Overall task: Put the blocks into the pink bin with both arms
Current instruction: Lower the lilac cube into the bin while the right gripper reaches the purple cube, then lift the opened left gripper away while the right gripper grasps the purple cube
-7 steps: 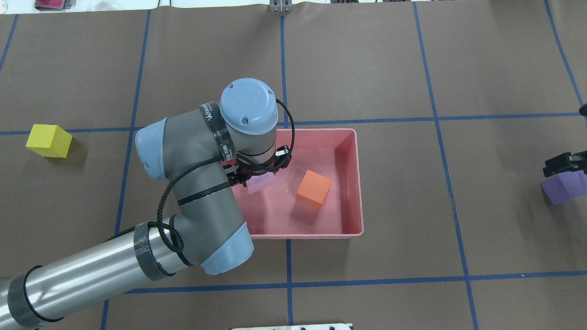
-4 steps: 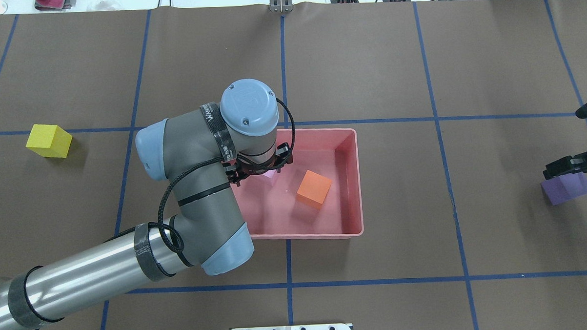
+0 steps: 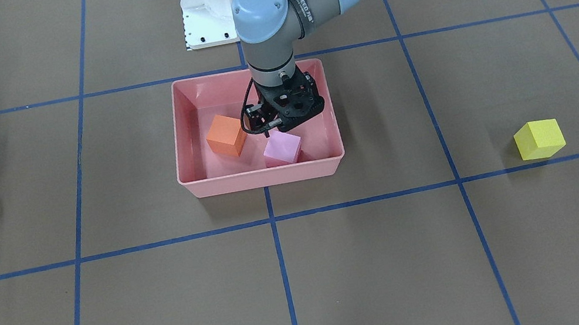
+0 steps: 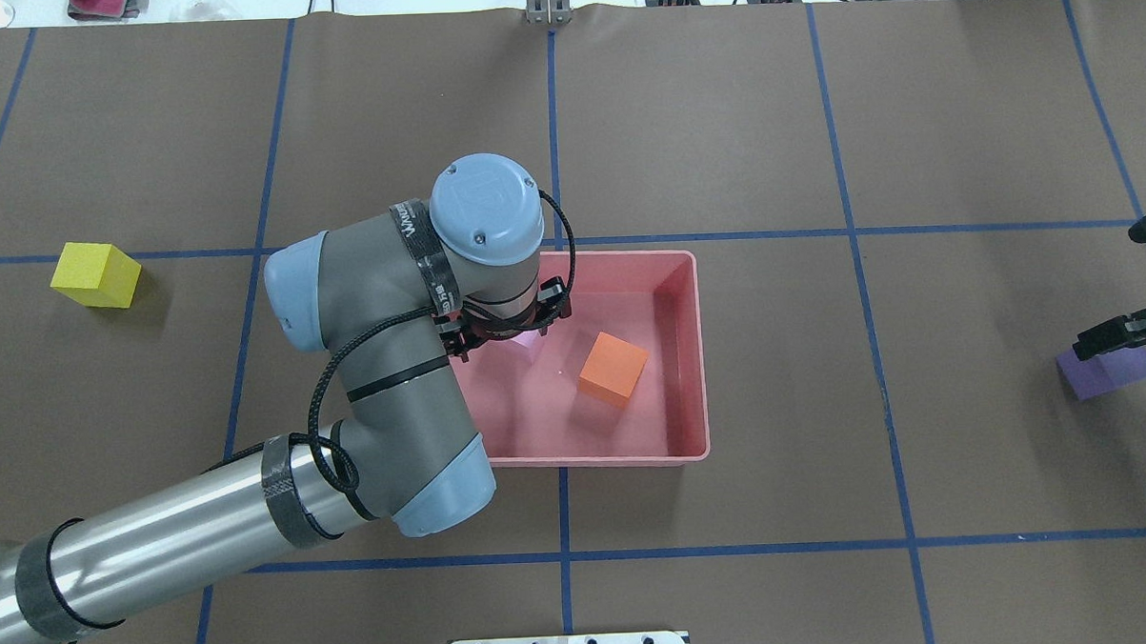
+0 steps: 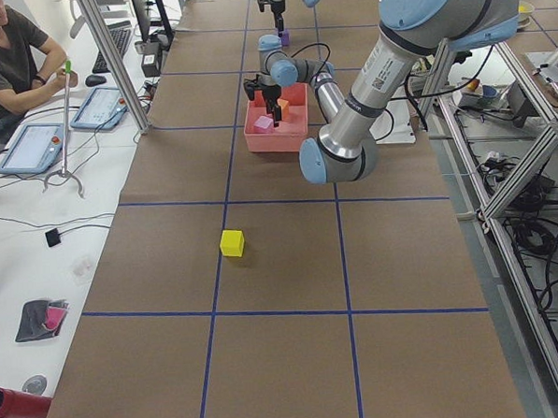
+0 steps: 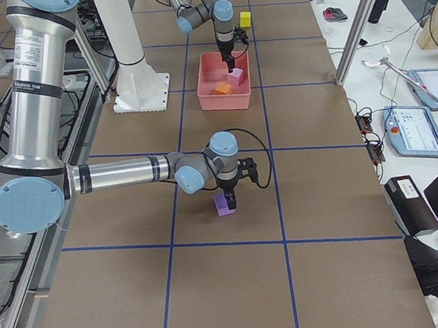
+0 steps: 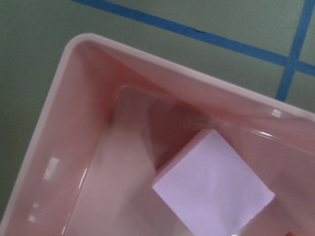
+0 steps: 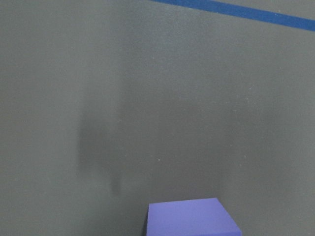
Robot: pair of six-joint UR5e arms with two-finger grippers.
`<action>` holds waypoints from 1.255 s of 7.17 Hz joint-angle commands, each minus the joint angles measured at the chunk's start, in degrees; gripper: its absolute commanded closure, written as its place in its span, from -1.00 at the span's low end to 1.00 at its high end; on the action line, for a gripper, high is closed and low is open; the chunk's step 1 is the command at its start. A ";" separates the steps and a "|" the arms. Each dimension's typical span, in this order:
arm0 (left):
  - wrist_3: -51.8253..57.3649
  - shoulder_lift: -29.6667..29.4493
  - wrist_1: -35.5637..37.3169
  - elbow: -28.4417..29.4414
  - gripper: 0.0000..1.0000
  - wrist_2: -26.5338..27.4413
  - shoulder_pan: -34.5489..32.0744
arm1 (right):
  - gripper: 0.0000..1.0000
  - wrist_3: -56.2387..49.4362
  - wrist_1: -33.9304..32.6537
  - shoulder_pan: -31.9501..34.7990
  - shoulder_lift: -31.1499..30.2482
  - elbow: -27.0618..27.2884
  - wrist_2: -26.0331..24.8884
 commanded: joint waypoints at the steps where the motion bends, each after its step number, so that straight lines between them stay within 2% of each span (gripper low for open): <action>1: -0.03 0.01 0.00 -0.09 -0.99 -0.05 -0.01 | -0.98 -1.35 0.29 -0.16 -0.14 -1.70 -0.30; 2: -0.03 0.01 0.00 -0.09 -0.99 0.04 -0.01 | -0.61 -1.18 0.20 -0.24 0.04 -1.80 0.04; 3: 0.14 -0.07 0.00 -1.05 -0.99 -0.05 -0.80 | 0.87 -0.57 0.20 -0.16 0.04 -1.71 0.57; 4: 0.84 0.01 0.00 -3.75 -0.99 -0.49 -3.59 | 1.00 -0.56 -0.15 -0.24 0.39 -1.80 0.58; 5: 5.28 1.14 0.52 -7.78 -0.99 -1.53 -7.01 | 1.00 -0.56 -0.32 -0.24 0.48 -1.45 0.66; 6: 10.29 4.11 0.70 -11.31 -0.99 -7.20 -11.22 | 1.00 -0.39 -0.33 -0.33 0.74 -0.93 1.97; 7: 18.60 11.02 0.70 -17.69 -0.99 -10.82 -14.39 | 1.00 1.53 -1.46 -0.16 3.26 -0.14 4.16; 8: 27.74 19.96 0.62 -23.59 -0.99 -11.12 -17.12 | 1.00 4.77 -3.82 -0.07 6.25 1.00 4.35; 9: 38.10 26.49 -0.08 -24.60 -0.99 -11.30 -20.89 | 1.00 6.98 -7.15 -0.07 10.11 1.45 4.35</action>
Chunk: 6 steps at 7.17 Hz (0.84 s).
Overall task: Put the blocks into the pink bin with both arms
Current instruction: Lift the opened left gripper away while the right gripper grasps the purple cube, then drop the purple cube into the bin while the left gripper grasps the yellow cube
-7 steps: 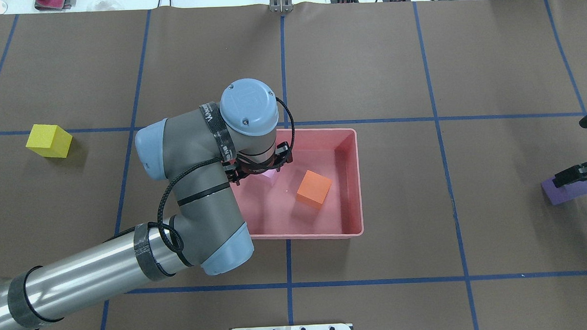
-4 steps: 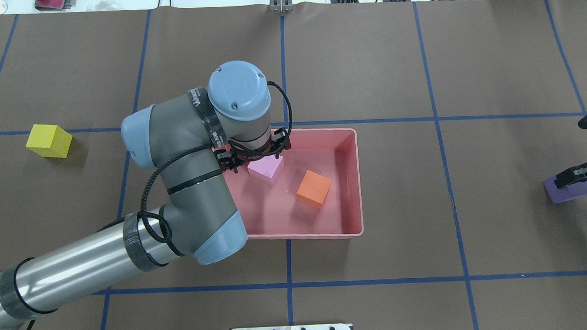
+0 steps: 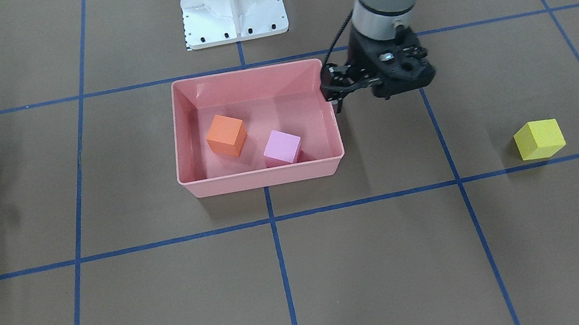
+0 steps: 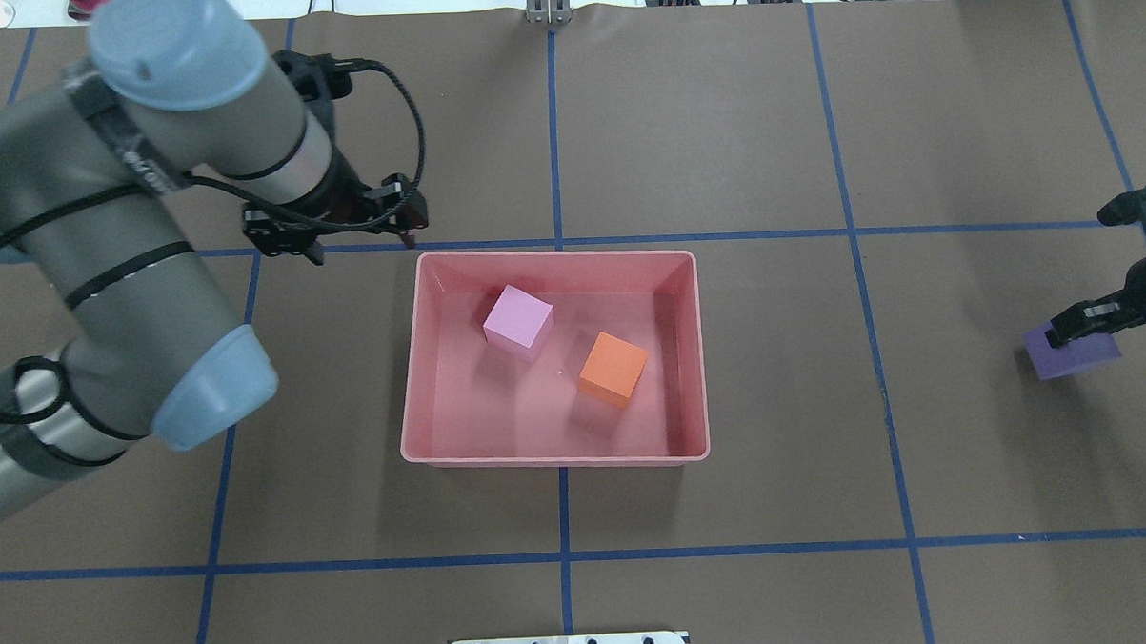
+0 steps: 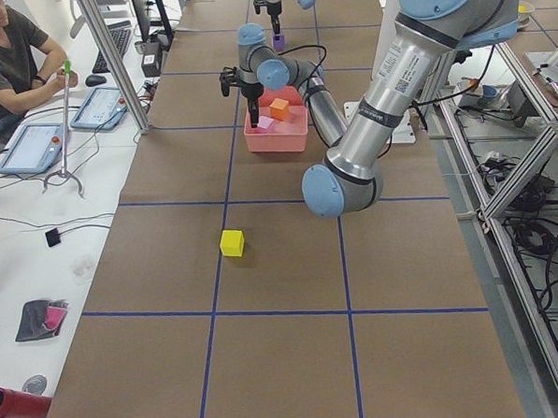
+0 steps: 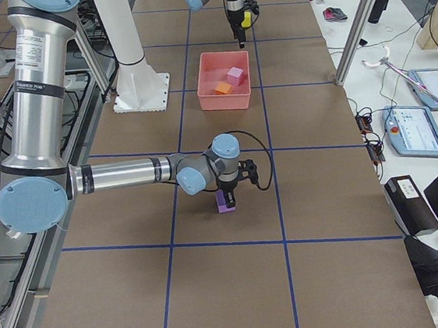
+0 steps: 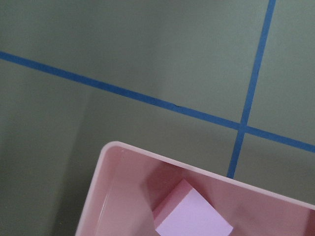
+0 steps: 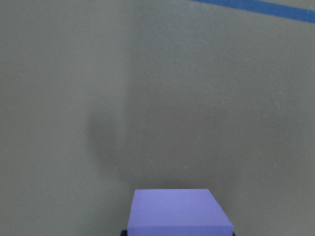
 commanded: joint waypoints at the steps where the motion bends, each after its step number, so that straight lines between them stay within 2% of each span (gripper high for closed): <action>1: 23.14 12.49 -0.64 -2.18 -0.99 -0.78 -9.10 | 1.00 6.37 -7.90 -0.03 8.25 2.74 0.45; 2: 32.04 12.96 -1.25 3.49 -0.99 -0.86 -13.93 | 1.00 9.63 -14.82 -0.12 12.30 6.24 0.46; 3: 33.35 12.88 -8.39 10.08 -0.99 -0.86 -14.94 | 1.00 14.36 -20.54 -1.86 16.17 10.19 1.24; 4: 33.10 12.88 -16.21 16.41 -0.99 -0.95 -15.56 | 1.00 23.54 -24.78 -5.36 22.64 12.32 1.07; 6: 36.76 12.70 -19.44 22.51 -1.00 -2.27 -17.31 | 1.00 38.16 -30.16 -12.39 36.18 11.99 -1.89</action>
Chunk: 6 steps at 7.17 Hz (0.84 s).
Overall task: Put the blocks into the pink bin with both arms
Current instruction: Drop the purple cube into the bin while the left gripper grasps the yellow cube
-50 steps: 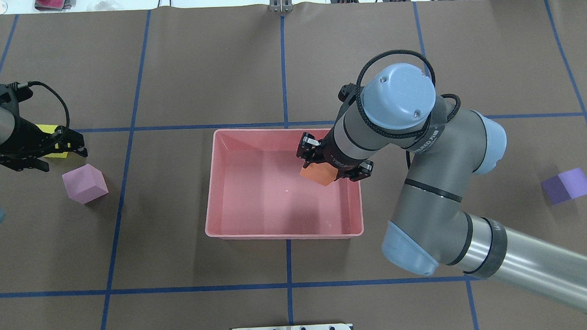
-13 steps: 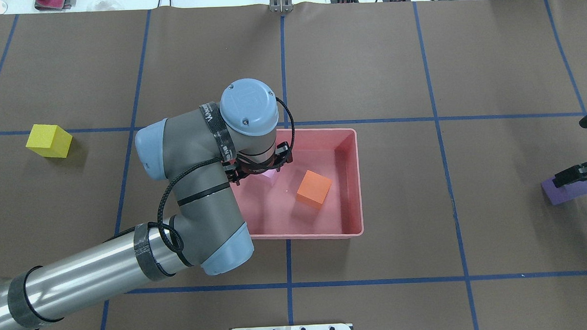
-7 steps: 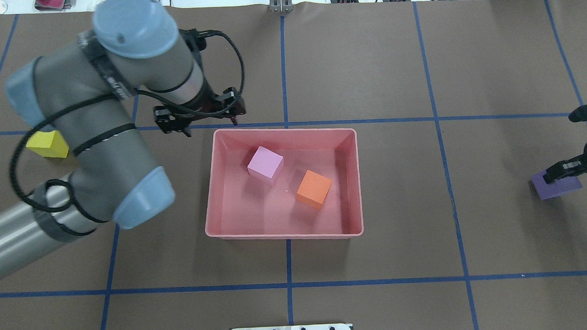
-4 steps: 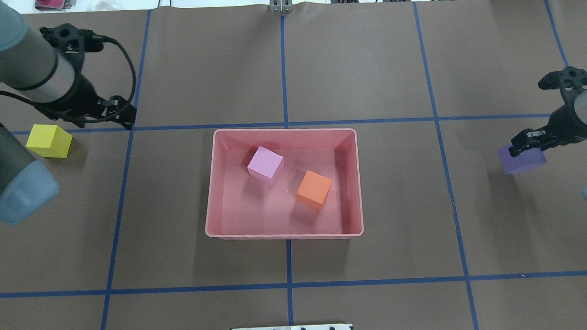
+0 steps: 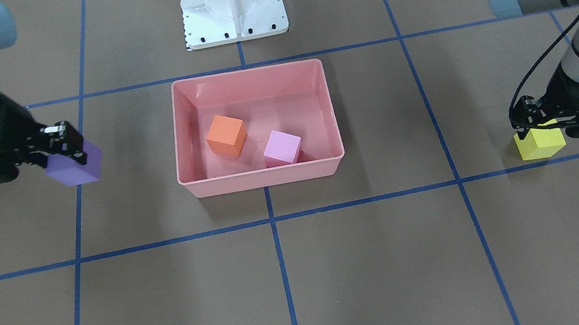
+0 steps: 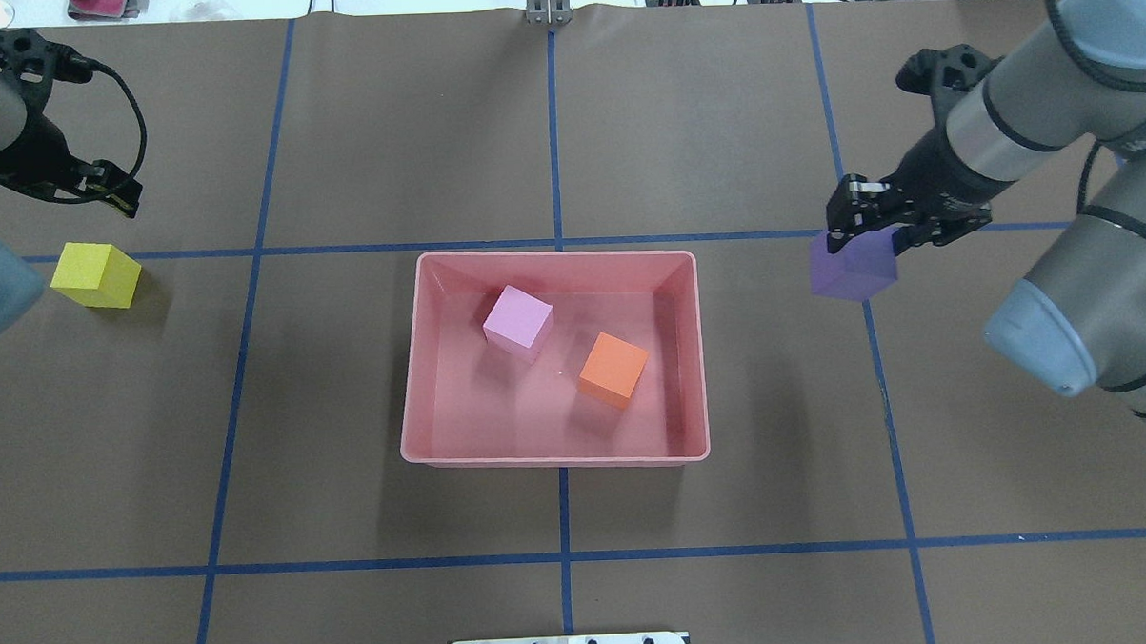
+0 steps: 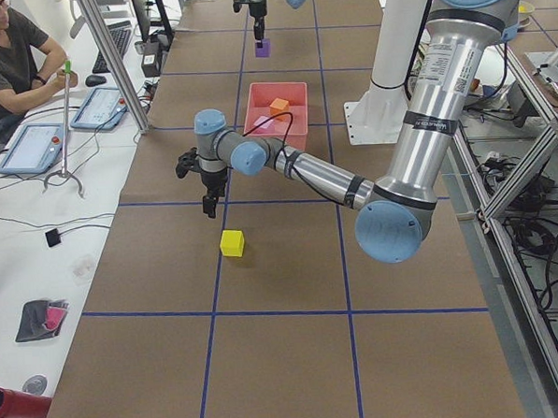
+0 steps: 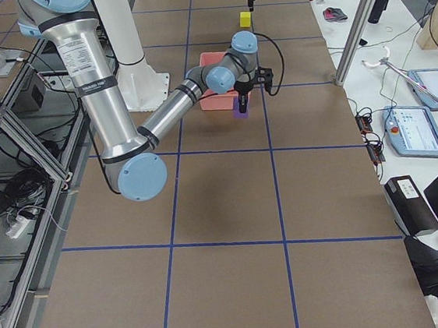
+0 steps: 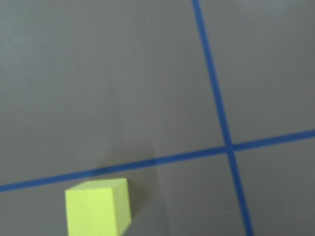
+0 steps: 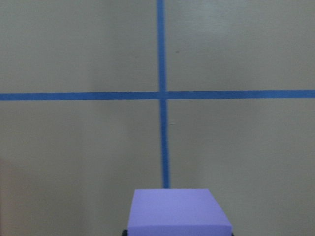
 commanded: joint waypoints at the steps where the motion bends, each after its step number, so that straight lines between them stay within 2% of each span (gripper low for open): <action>1: 4.43 -0.07 -3.64 6.72 -1.00 -0.74 -1.99 | 1.00 12.34 -4.30 -9.56 10.83 -0.10 -7.01; 2: 3.40 0.45 -5.74 8.22 -1.00 -1.96 -2.00 | 1.00 14.37 -4.30 -13.18 13.30 -1.76 -10.98; 3: 1.13 0.98 -6.28 8.41 -1.00 -6.15 -2.00 | 1.00 16.31 -4.22 -14.96 15.50 -3.95 -11.80; 4: -2.90 1.60 -6.46 8.24 -1.00 -6.80 -1.74 | 1.00 17.46 -4.13 -17.58 16.21 -4.93 -15.20; 6: -3.55 2.82 -8.91 9.46 -1.00 -6.80 -1.65 | 1.00 20.18 -3.95 -19.88 20.95 -9.75 -16.46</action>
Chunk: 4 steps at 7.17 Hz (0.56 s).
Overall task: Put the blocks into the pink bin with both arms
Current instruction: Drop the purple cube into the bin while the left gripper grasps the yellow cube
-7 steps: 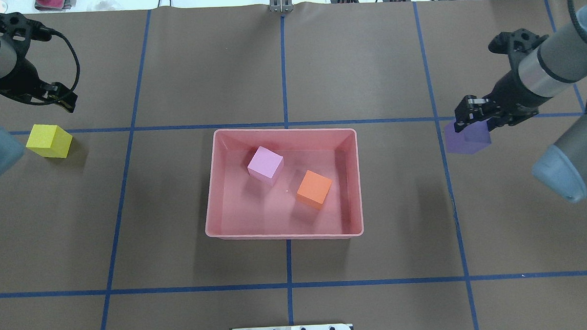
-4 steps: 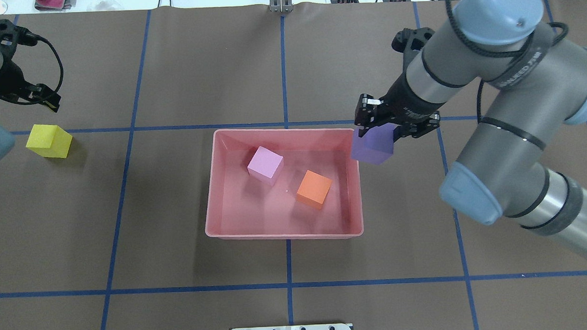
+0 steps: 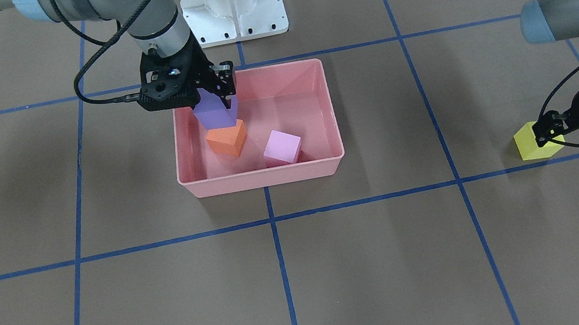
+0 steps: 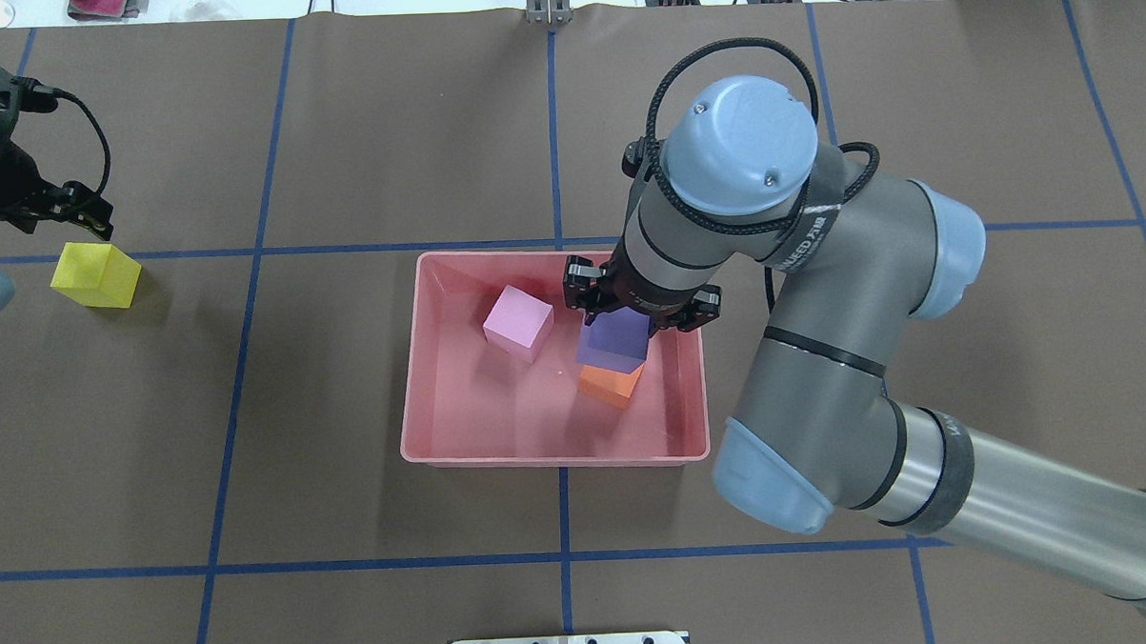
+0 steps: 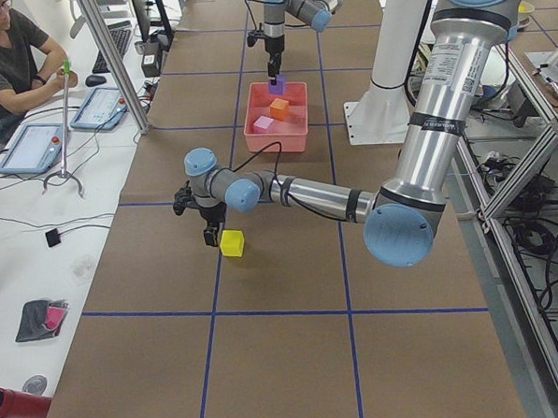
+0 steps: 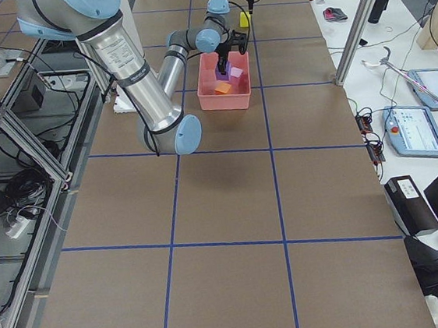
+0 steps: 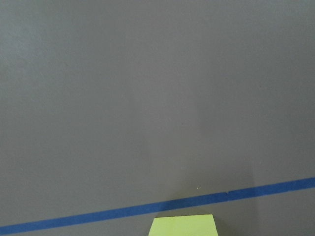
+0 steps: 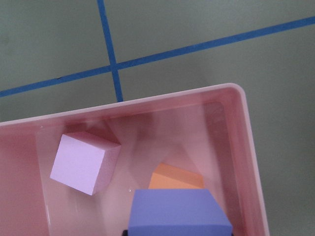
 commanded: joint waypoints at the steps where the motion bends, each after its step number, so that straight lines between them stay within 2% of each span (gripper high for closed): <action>1: -1.02 0.89 -1.69 1.53 -1.00 -0.23 0.35 | 1.00 1.75 0.28 -3.50 3.84 -4.60 -3.03; 3: -1.11 0.71 -1.69 1.89 -0.99 -0.32 0.53 | 1.00 3.68 3.25 -5.61 5.60 -9.07 -4.27; 4: -1.11 0.63 -1.69 1.89 -0.99 -0.32 1.23 | 1.00 3.95 7.02 -7.02 5.61 -12.41 -6.37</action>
